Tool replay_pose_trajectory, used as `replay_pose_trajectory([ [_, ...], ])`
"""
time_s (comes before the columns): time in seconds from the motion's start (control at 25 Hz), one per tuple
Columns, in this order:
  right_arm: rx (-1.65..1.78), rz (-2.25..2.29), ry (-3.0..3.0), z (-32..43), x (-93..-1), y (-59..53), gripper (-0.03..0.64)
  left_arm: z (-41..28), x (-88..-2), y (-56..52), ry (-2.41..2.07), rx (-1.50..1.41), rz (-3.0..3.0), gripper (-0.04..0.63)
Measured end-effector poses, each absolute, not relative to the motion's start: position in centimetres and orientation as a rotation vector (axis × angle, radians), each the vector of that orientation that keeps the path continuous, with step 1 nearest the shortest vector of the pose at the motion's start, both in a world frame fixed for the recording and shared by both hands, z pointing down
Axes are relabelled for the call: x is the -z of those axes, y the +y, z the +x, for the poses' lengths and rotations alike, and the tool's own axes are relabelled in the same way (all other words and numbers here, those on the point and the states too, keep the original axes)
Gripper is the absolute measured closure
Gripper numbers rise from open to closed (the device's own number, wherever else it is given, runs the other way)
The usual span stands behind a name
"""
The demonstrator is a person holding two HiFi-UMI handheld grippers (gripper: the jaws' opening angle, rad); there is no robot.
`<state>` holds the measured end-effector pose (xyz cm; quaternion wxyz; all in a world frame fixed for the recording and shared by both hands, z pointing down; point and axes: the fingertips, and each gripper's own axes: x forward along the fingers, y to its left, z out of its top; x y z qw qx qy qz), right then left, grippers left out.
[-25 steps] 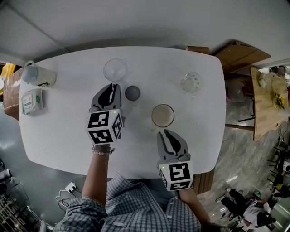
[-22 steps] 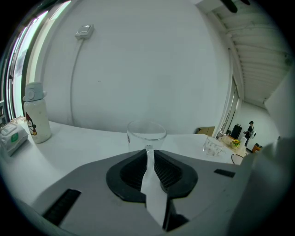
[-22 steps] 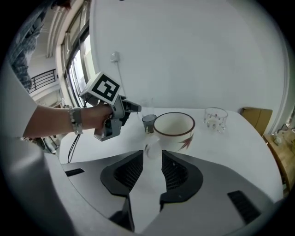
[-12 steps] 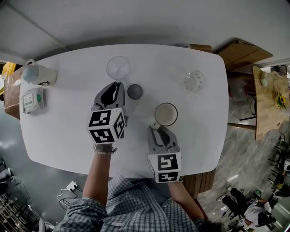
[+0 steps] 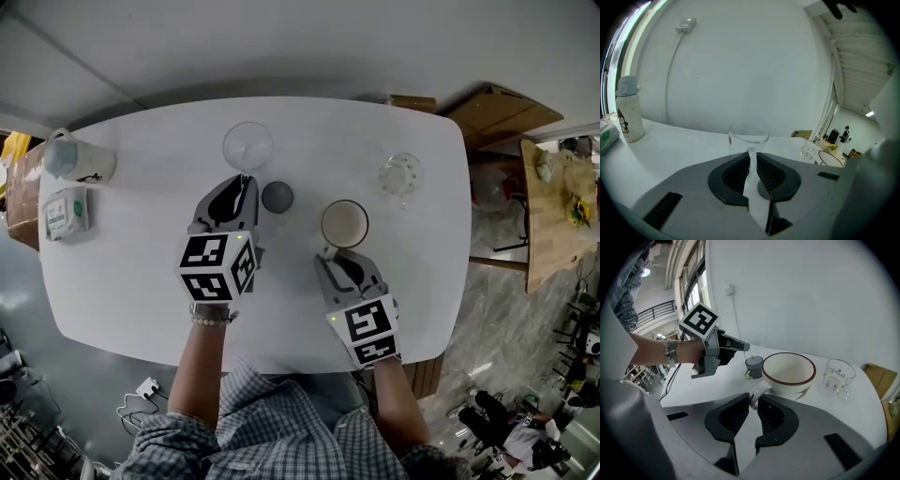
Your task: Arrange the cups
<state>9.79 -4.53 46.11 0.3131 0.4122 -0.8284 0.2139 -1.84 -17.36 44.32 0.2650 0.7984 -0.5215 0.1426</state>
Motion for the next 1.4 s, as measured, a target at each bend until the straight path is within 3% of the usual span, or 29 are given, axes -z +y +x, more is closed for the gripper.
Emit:
replay_pose_trajectory([
  [1.4,-0.415,0.569,-2.387,8.7,-46.1,-15.9,0.554,1.3,-44.2,-18.5,-1.330,-0.437,2.195,0.548],
])
